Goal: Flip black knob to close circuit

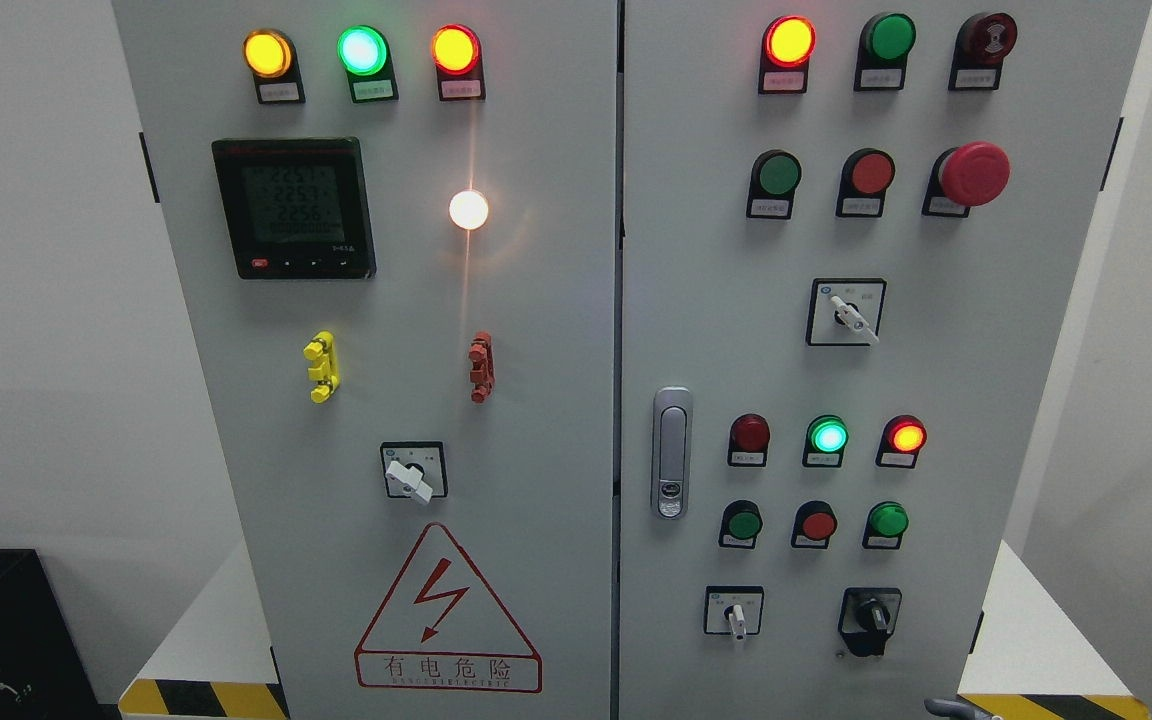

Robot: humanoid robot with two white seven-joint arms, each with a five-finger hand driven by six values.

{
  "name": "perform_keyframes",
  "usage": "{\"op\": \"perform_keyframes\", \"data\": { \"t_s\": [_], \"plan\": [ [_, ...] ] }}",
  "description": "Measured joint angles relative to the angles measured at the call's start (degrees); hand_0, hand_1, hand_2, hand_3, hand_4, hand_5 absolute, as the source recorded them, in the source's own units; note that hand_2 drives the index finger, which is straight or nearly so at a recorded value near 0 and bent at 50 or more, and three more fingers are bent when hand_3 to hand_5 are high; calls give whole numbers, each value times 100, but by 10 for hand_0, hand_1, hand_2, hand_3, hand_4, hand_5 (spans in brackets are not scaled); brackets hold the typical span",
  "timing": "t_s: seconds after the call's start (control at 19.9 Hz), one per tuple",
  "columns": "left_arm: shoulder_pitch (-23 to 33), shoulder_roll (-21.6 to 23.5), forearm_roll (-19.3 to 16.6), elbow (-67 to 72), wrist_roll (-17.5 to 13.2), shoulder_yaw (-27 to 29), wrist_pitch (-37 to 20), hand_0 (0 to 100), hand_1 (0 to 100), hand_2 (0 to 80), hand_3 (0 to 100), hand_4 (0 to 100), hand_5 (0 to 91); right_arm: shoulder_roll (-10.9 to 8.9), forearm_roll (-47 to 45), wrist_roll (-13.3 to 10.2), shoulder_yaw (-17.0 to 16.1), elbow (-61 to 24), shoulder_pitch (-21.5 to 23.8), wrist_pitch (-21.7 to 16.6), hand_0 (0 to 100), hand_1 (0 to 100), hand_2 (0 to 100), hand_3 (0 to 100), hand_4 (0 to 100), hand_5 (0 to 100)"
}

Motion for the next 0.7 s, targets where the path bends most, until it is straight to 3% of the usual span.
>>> {"op": "perform_keyframes", "data": {
  "t_s": [0.05, 0.2, 0.7],
  "plan": [
    [0, 0, 0, 0, 0, 0, 0, 120, 556, 0, 0, 0, 0, -2, -171, 159, 23, -39, 69, -93, 0, 34, 34, 154, 88, 0],
    [0, 0, 0, 0, 0, 0, 0, 120, 556, 0, 0, 0, 0, -8, -524, 469, 81, -132, 217, -304, 0, 14, 2, 112, 50, 0],
    [0, 0, 0, 0, 0, 0, 0, 120, 556, 0, 0, 0, 0, -17, -1030, 606, 200, -308, 392, -385, 0, 11, 0, 100, 45, 0]
  ]
}}
